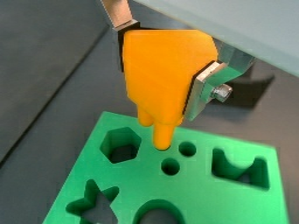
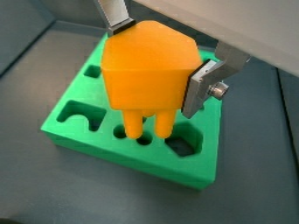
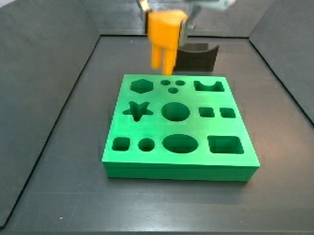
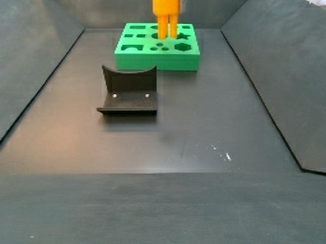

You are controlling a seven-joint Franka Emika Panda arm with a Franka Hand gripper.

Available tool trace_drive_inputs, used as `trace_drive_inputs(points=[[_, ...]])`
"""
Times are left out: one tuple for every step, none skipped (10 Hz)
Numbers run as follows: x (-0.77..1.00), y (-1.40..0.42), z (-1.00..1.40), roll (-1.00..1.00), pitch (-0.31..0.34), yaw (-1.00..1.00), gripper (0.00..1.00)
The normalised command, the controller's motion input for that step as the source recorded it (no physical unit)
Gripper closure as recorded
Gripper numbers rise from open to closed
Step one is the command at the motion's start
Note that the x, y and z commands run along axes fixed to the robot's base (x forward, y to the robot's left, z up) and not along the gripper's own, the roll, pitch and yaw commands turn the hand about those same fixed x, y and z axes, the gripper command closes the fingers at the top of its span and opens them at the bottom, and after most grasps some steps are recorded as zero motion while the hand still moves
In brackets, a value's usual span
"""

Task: Insert the 3 prong object.

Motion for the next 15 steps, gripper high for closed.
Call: trace_drive_inputs(points=[[0.00,0.00,-0.41,-0.07,0.000,-1.00,1.00],[0.00,0.00,-0.41,-0.05,0.000,-1.00,1.00],[0.06,0.00,-0.37,-0.07,0.000,-1.00,1.00],[0.19,0.02,-0.24,-0.07,0.000,-0.93,1.00],[0.36,0.00,-0.16,-0.03,0.000,-0.49,1.00],[0.40,0.00,-0.18,0.00,0.057,-0.13,1.00],[0.38,0.00,-0.19,0.09,0.077,0.00,1.00],[0.11,0.00,-0.21,0.00,0.000,0.03,1.00],[-0.04,-0.06,-0.31,-0.03,-0.091,0.15,1.00],[-0.11,-0.03,-0.31,-0.05,-0.123,0.29,1.00],[-0.16,0.00,-0.27,-0.05,-0.121,0.39,1.00],[-0.15,0.00,-0.28,0.00,-0.111,0.40,1.00],[-0.23,0.00,-0.37,0.03,-0.077,0.32,1.00],[-0.11,-0.02,-0.36,0.04,-0.067,0.09,1.00],[0.00,-0.05,-0.38,0.06,-0.034,0.00,1.00]])
